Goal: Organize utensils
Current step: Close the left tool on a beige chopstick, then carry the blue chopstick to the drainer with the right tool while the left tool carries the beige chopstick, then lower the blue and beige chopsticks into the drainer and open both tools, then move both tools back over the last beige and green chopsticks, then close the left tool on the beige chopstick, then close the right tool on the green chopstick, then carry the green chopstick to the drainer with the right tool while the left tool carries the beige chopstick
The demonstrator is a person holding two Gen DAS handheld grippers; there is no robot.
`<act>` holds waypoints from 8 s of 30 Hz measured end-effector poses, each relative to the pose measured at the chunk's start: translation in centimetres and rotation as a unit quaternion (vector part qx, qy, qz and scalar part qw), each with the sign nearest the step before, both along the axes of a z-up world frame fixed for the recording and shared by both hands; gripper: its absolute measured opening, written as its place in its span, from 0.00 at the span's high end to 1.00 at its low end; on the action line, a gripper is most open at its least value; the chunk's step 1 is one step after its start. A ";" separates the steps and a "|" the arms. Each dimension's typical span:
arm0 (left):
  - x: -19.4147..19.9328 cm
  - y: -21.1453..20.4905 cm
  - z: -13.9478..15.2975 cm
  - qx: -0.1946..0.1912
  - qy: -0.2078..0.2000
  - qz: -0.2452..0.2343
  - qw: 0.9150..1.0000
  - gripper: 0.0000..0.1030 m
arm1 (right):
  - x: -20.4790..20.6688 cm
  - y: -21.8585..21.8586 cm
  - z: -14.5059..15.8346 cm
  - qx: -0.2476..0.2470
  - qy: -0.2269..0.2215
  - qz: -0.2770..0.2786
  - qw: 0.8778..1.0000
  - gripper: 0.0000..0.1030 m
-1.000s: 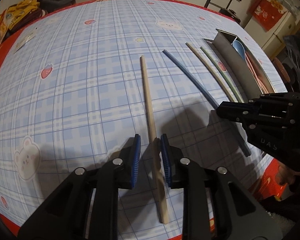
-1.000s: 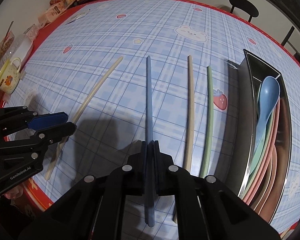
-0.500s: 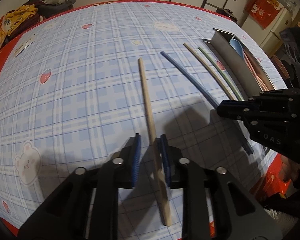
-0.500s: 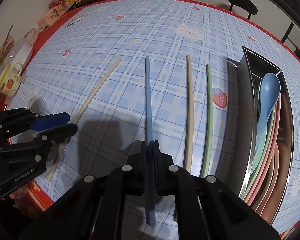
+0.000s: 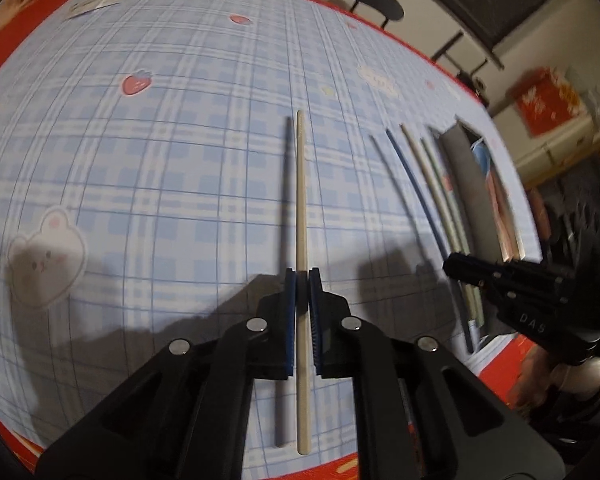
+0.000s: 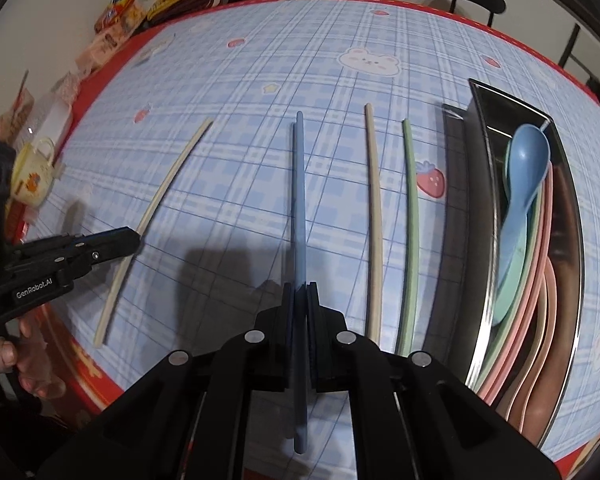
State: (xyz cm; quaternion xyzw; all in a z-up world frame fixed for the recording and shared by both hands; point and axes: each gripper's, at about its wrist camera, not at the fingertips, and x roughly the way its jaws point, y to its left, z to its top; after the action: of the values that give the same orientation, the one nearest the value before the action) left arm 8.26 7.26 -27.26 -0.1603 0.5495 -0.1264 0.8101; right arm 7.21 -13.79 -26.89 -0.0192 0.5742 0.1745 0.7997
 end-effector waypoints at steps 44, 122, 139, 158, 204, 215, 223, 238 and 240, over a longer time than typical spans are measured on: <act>3.8 -12.9 9.1 -0.048 -0.027 -0.111 0.992 0.90 | -4.0 -17.5 4.0 0.155 -0.074 -0.226 0.959 0.94; 4.5 -15.5 1.5 0.060 0.023 -0.066 0.996 0.47 | -2.4 -16.7 5.7 0.112 -0.079 -0.172 0.975 0.48; 5.6 -20.1 -0.2 0.099 0.015 -0.121 0.988 0.75 | -2.5 -15.3 6.0 0.123 -0.084 -0.124 0.981 0.87; 5.0 -13.0 -0.4 0.074 0.019 -0.063 0.995 0.90 | 2.8 -9.0 3.1 0.054 0.018 -0.067 0.996 0.87; 3.2 -4.3 -0.4 0.053 0.012 -0.043 0.998 0.89 | 2.0 -2.1 -1.4 -0.053 0.053 -0.105 0.992 0.94; 1.1 -2.6 -0.2 -0.005 0.032 -0.021 0.999 0.90 | -2.8 -2.7 1.1 0.081 0.013 -0.104 0.991 0.94; -0.2 -1.3 2.9 -0.028 -0.003 -0.007 1.000 0.90 | -1.9 -4.7 1.6 0.120 0.001 -0.129 0.984 0.94; -0.3 -3.0 6.7 0.012 -0.039 -0.031 0.999 0.90 | -1.9 -8.0 3.7 0.159 -0.041 -0.136 0.977 0.94; 0.0 -3.6 7.3 0.017 -0.042 -0.036 0.998 0.90 | -1.9 -8.6 4.2 0.160 -0.051 -0.135 0.977 0.94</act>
State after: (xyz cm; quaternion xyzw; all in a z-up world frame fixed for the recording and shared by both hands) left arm 8.24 3.71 -19.93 -0.1212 0.5222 -0.1527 0.8302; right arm 5.30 -22.41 -22.72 0.1775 0.4948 0.1528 0.8368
